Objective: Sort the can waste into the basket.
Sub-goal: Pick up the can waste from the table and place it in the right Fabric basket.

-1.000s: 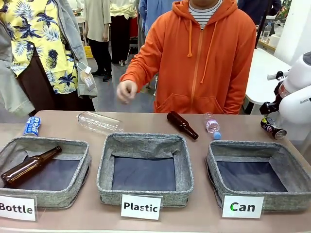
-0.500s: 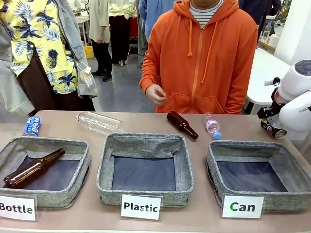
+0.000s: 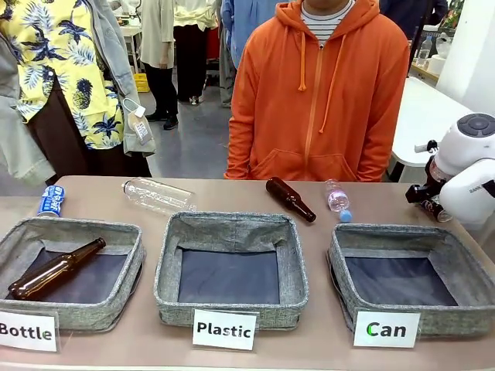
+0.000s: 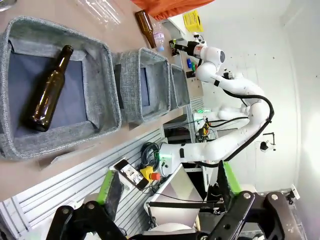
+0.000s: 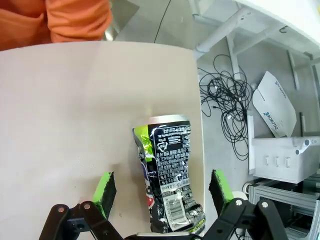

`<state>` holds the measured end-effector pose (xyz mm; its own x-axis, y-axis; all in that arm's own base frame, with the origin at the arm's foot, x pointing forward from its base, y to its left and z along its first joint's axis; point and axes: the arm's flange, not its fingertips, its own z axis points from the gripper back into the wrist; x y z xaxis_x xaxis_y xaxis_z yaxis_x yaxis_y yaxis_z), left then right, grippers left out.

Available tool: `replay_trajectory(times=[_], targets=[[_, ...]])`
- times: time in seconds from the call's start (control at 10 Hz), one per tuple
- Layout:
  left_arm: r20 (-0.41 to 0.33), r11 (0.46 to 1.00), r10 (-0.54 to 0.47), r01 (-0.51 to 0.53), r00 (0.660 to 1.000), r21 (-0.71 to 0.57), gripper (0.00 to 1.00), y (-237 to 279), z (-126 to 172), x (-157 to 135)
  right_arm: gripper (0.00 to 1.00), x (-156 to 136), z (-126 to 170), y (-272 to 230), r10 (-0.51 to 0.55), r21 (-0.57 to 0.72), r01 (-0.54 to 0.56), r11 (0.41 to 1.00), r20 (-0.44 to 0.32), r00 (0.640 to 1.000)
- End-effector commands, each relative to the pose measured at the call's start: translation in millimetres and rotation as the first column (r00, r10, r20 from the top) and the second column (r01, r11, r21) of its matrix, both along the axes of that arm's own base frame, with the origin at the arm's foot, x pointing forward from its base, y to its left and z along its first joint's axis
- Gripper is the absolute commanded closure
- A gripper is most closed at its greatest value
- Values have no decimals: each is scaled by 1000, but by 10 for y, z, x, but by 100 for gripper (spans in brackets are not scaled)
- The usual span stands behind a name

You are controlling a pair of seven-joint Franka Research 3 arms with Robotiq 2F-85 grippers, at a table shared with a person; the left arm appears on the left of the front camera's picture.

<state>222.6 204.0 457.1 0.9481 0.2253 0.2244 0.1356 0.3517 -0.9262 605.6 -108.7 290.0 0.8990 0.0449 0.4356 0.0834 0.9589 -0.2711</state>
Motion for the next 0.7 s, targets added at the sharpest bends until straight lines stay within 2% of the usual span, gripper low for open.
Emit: replay_trajectory(times=[0.0, 0.2, 0.4, 0.5, 0.6], targets=[[-10, 1000, -8, 8, 1000, -11, 0, -2, 19, -5, 0, 92, -78, 3, -23, -31, 23, 999, 6, 1000], [-10, 1000, -8, 8, 1000, -11, 0, -2, 19, -5, 0, 130, -224, -30, -29, -23, 28, 999, -38, 999], [-10, 1000, -8, 8, 1000, -11, 0, -2, 19, -5, 0, 127, -265, -51, -37, -11, 36, 999, -52, 998], [-10, 1000, -8, 8, 1000, -11, 0, -2, 19, -5, 38, 123, -266, -57, -26, -14, 25, 1000, -61, 998], [-10, 1000, -8, 8, 1000, -11, 0, -2, 19, -5, 59, 118, -261, -62, -26, -7, 25, 1000, -73, 997]])
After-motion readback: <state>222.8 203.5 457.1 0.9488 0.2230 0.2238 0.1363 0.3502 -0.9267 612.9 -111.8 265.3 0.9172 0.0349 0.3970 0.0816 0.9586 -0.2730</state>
